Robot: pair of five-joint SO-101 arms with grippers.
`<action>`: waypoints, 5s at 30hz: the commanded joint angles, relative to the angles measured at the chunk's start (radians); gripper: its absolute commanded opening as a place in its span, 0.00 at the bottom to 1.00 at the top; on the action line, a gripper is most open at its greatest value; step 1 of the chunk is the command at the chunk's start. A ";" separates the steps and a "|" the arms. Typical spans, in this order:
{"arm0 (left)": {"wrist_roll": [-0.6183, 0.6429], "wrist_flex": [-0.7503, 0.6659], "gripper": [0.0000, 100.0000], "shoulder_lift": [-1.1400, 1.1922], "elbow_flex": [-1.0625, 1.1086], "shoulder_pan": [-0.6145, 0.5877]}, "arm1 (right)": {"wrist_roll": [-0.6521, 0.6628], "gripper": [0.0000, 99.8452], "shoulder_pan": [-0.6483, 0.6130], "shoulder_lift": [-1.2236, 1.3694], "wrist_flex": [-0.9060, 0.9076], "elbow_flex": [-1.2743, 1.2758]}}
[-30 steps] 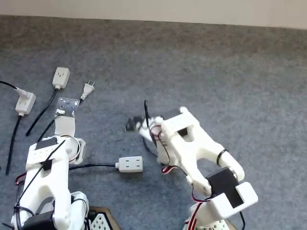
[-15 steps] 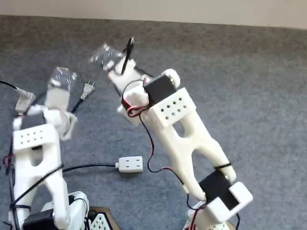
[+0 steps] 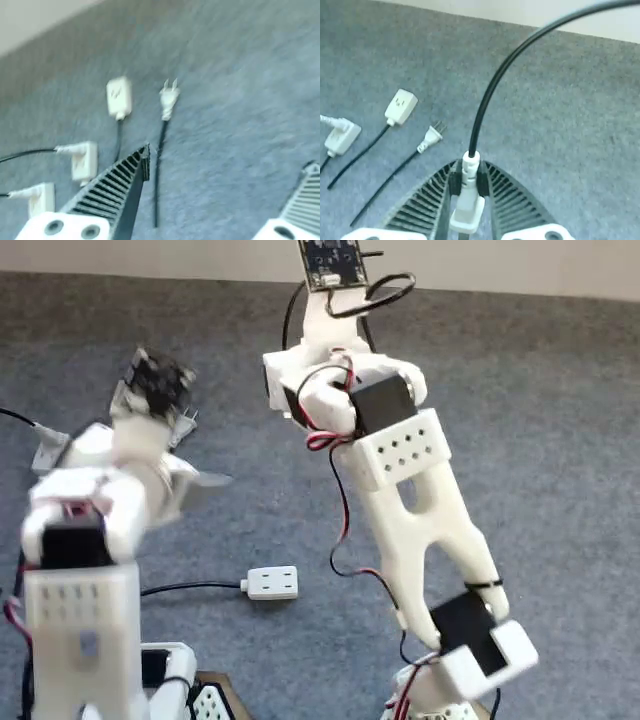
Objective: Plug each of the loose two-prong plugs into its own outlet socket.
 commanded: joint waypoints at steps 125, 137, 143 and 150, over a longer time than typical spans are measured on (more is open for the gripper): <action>0.153 -0.203 0.43 0.800 -0.278 -0.401 | -0.183 0.00 -0.280 -0.472 -0.145 1.138; 0.153 -0.203 0.43 0.800 -0.277 -0.401 | -0.181 0.00 -0.260 -0.470 -0.194 1.144; 0.153 -0.203 0.43 0.800 -0.277 -0.401 | -0.150 0.00 -0.216 -0.472 -0.163 1.144; 0.153 -0.203 0.43 0.800 -0.277 -0.400 | -0.149 0.00 -0.223 -0.472 -0.160 1.144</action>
